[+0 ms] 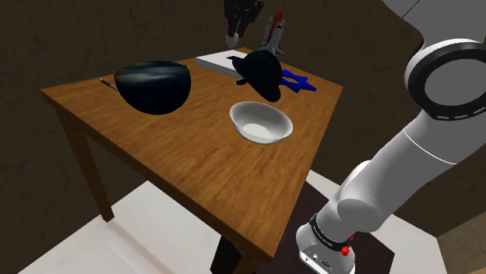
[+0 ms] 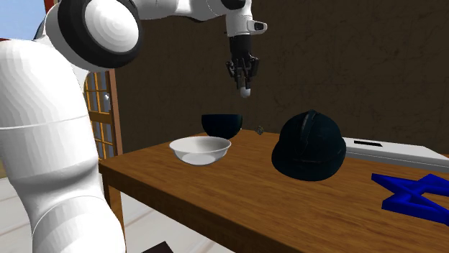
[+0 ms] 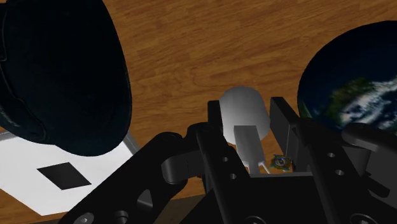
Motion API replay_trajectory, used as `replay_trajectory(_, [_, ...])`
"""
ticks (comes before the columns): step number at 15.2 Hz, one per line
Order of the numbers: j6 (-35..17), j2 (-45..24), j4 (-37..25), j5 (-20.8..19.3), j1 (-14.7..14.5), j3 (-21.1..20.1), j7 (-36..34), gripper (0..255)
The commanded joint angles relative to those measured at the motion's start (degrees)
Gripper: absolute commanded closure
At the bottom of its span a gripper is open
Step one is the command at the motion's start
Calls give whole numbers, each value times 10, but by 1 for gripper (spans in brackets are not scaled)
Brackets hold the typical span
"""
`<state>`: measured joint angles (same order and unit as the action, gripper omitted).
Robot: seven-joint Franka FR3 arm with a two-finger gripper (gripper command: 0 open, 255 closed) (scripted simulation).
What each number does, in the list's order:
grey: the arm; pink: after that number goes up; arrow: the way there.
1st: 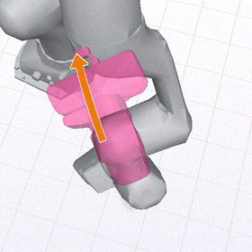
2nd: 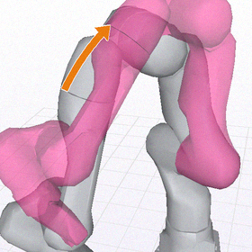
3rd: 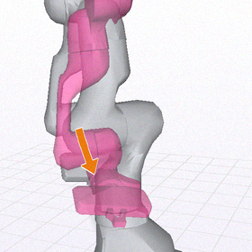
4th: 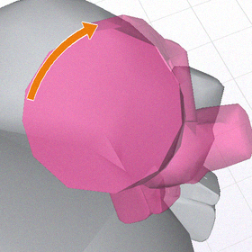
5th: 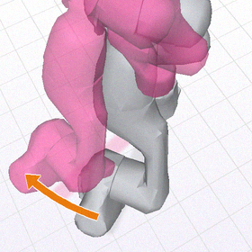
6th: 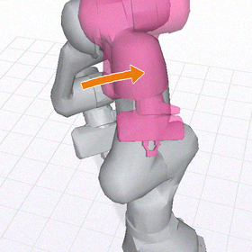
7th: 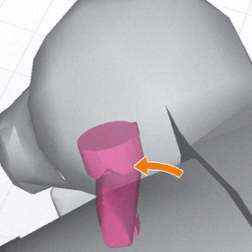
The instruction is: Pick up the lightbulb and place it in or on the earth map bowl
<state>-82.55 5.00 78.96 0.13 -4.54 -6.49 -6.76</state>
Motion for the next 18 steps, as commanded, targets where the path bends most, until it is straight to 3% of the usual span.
replay_trajectory(1, [20, -11, -31, -1, 0, -1, -1, 255])
replay_trajectory(10, [58, -127, -180, -42, -66, -64, -115, 255])
replay_trajectory(14, [103, -222, -315, -82, -121, -86, -166, 255])
replay_trajectory(15, [135, -273, -396, -103, -149, -90, -180, 255])
replay_trajectory(18, [73, -219, -281, -82, -129, -88, -181, 255])
